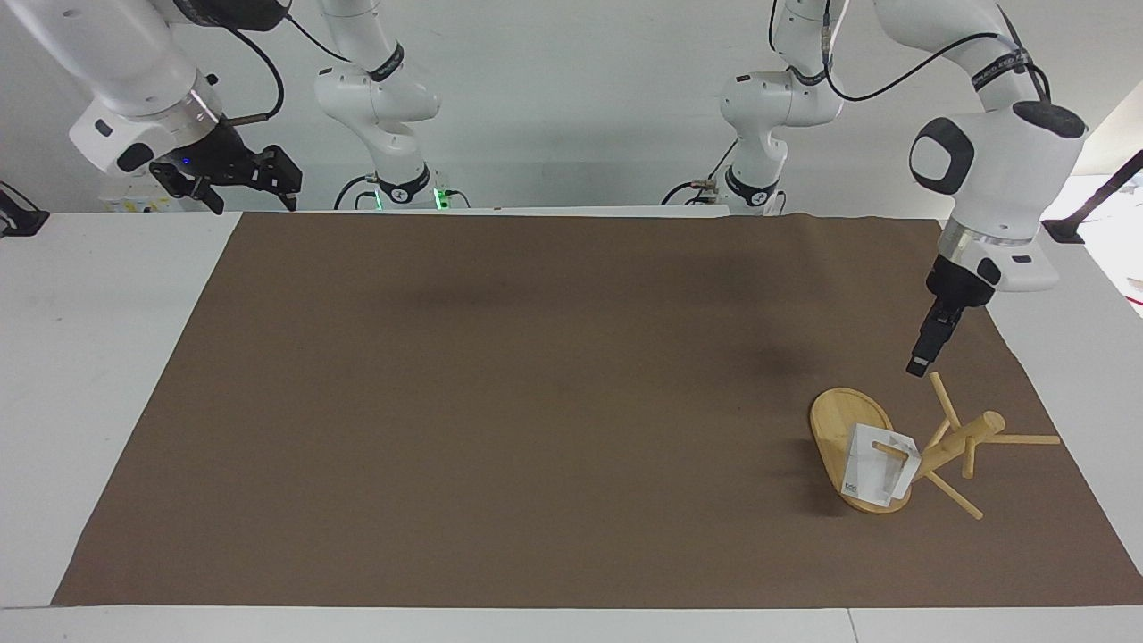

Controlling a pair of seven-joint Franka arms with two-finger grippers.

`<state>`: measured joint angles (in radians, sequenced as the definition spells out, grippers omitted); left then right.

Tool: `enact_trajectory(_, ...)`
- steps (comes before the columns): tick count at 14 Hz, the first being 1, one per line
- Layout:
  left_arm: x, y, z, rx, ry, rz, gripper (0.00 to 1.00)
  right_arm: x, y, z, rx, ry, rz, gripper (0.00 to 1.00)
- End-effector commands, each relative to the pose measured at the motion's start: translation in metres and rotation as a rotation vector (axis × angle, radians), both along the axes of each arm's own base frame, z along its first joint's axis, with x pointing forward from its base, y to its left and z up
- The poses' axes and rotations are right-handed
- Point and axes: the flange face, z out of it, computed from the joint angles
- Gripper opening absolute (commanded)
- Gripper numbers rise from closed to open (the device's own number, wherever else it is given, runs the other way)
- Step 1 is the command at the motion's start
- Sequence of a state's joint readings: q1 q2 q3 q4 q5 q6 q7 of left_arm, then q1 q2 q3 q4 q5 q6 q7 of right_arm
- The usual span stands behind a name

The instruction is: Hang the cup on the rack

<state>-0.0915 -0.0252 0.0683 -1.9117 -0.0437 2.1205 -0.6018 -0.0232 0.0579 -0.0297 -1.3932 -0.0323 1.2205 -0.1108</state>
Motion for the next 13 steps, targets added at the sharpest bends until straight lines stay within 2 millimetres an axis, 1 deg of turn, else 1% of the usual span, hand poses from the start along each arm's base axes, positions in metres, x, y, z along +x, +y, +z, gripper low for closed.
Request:
enact_trajectory(1, -0.003, 0.001, 0.046, 0.035, 0.108, -0.24, 0.99, -0.007, -0.001, 0.0, -0.011, -0.007, -0.012, 1.0)
enact_trajectory(2, -0.006, 0.0, 0.063, 0.048, 0.137, -0.331, 0.99, -0.007, -0.001, 0.0, -0.011, -0.007, -0.012, 1.0)
enact_trajectory(3, -0.01, 0.0, 0.072, 0.088, 0.175, -0.419, 0.99, -0.007, -0.002, 0.0, -0.012, -0.007, -0.015, 1.0)
enact_trajectory(5, -0.019, -0.009, 0.085, 0.202, 0.252, -0.576, 0.99, -0.006, -0.002, 0.001, -0.012, -0.013, -0.015, 1.0)
enact_trajectory(6, -0.023, -0.019, 0.092, 0.211, 0.267, -0.637, 0.99, -0.006, -0.002, -0.001, -0.012, -0.013, -0.015, 1.0)
enact_trajectory(7, -0.026, -0.021, 0.103, 0.207, 0.27, -0.671, 1.0, -0.002, -0.002, -0.003, -0.013, -0.032, -0.012, 1.0)
enact_trajectory(8, -0.024, -0.02, 0.102, 0.188, 0.294, -0.699, 1.0, 0.001, -0.002, -0.006, -0.014, -0.069, -0.009, 1.0)
enact_trajectory(9, -0.02, -0.022, 0.106, 0.157, 0.283, -0.741, 1.0, 0.001, -0.005, -0.01, -0.013, -0.081, -0.014, 1.0)
enact_trajectory(10, -0.02, -0.021, 0.112, 0.116, 0.26, -0.755, 1.0, 0.001, -0.006, -0.009, -0.013, -0.086, -0.015, 1.0)
enact_trajectory(11, -0.02, -0.021, 0.113, 0.098, 0.252, -0.758, 1.0, 0.002, -0.006, -0.009, -0.014, -0.086, -0.017, 1.0)
enact_trajectory(13, -0.019, -0.012, 0.113, 0.098, 0.248, -0.744, 1.0, 0.001, -0.002, -0.009, -0.014, -0.086, -0.01, 1.0)
